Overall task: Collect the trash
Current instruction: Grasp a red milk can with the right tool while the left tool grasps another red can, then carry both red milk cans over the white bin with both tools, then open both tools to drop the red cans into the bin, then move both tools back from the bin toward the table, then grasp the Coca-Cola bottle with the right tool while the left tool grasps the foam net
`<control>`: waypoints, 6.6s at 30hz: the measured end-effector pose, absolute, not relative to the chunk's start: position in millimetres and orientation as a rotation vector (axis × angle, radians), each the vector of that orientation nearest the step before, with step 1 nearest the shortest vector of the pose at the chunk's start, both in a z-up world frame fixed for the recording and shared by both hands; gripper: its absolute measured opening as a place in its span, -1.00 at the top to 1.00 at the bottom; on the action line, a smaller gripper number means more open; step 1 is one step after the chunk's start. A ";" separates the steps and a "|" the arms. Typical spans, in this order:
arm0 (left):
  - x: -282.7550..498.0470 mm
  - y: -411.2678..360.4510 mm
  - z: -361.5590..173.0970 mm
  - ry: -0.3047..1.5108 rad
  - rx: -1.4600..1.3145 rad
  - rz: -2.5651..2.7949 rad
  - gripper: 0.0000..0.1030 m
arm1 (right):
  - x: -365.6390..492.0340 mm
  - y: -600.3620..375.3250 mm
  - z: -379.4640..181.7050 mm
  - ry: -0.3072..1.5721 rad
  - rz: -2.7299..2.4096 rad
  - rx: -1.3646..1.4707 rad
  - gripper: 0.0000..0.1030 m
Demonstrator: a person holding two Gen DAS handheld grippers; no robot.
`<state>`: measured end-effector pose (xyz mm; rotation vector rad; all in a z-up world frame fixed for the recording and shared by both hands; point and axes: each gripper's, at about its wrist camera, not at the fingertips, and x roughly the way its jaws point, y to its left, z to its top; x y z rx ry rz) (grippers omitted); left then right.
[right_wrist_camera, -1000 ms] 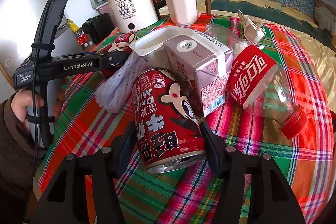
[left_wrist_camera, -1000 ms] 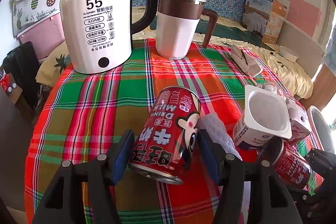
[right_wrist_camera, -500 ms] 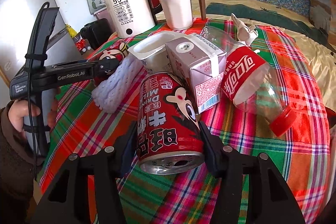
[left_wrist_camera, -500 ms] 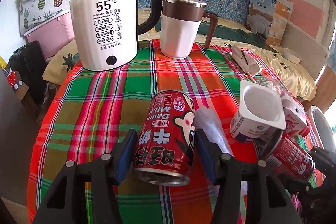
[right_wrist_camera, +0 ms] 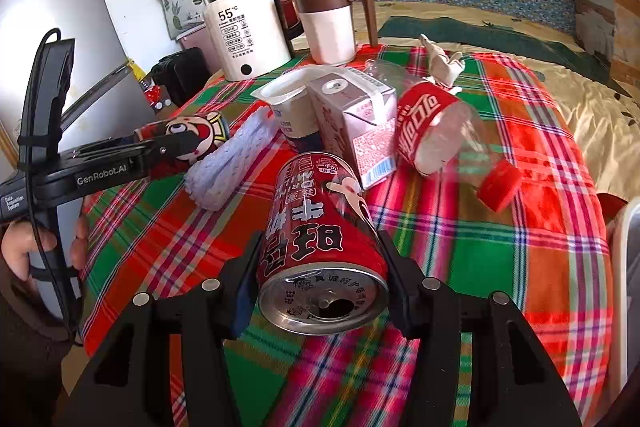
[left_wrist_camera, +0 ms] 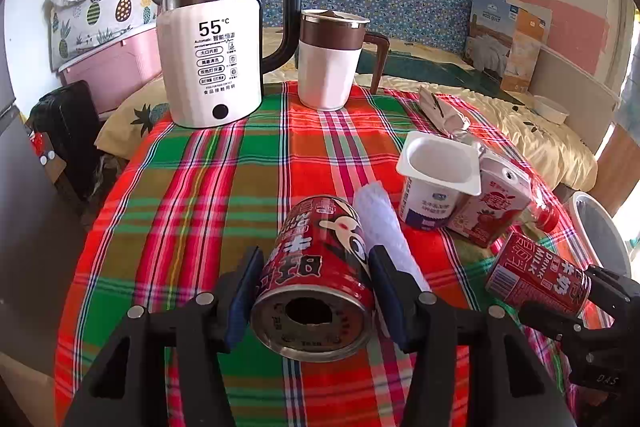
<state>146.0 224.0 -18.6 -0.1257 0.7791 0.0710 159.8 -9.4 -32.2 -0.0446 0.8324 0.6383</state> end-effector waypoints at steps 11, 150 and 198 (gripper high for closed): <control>108.5 197.1 -8.3 0.739 -0.120 0.049 -0.04 | 143.8 -40.5 -28.5 0.813 0.600 0.002 -0.04; 117.3 -5.8 34.1 0.666 -0.015 -0.164 -0.17 | 116.2 -221.6 17.1 0.666 0.146 0.082 -0.24; 131.9 189.1 -36.0 0.818 -0.228 0.153 -0.21 | 258.6 -28.8 -24.2 0.820 0.594 -0.186 -0.26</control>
